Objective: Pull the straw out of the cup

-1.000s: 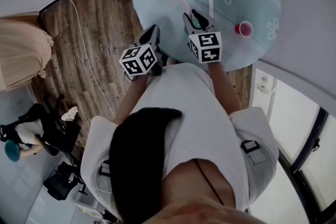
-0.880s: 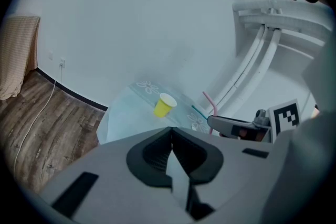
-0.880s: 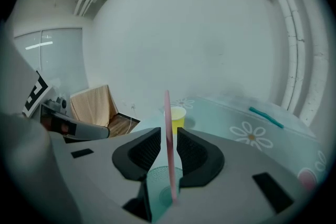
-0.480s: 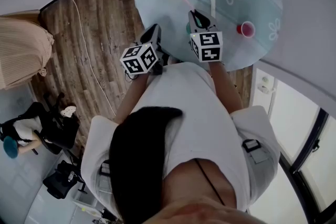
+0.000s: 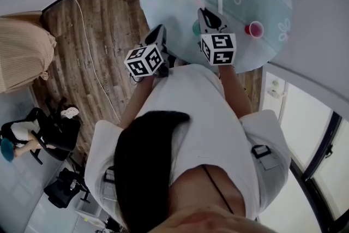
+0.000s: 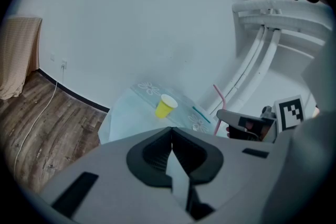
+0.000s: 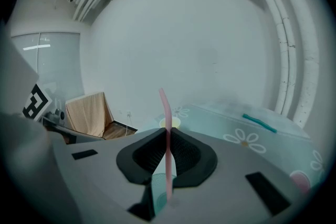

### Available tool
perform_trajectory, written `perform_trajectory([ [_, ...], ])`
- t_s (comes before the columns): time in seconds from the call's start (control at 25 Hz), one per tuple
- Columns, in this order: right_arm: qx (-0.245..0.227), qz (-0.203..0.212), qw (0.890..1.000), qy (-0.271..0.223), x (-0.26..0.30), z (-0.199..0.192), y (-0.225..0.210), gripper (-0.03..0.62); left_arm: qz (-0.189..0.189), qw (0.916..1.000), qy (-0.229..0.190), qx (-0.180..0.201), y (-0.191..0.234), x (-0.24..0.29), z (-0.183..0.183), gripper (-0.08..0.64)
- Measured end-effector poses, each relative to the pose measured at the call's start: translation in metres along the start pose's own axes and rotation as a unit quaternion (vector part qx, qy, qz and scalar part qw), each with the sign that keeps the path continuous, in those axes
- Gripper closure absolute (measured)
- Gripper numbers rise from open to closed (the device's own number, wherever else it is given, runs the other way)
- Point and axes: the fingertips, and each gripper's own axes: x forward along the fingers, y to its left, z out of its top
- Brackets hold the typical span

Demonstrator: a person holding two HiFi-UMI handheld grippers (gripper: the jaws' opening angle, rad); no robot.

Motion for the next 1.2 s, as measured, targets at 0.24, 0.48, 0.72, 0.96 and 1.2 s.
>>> perform_trajectory([
  [0.24, 0.005, -0.002, 0.999, -0.048, -0.023, 0.031, -0.001, 0.546, -0.007, 0.9999, -0.003, 0.007, -0.009, -0.002, -0.002, 0.551],
  [0.48, 0.009, -0.002, 0.996, -0.087, -0.054, 0.056, -0.003, 0.546, -0.017, 0.9998, -0.004, 0.011, -0.024, -0.003, -0.011, 0.551],
  [0.72, 0.047, -0.004, 0.989, -0.139, -0.093, 0.078, -0.016, 0.546, -0.026, 0.9995, -0.01, 0.014, -0.039, -0.006, -0.019, 0.551],
  [0.96, 0.055, -0.033, 0.986, -0.155, -0.127, 0.081, -0.039, 0.546, -0.031, 0.9993, -0.013, 0.015, -0.054, -0.007, -0.027, 0.551],
  [1.2, 0.084, -0.052, 0.987, -0.129, -0.144, 0.055, -0.056, 0.546, -0.034, 0.9992, -0.009, 0.018, -0.066, -0.005, -0.038, 0.551],
])
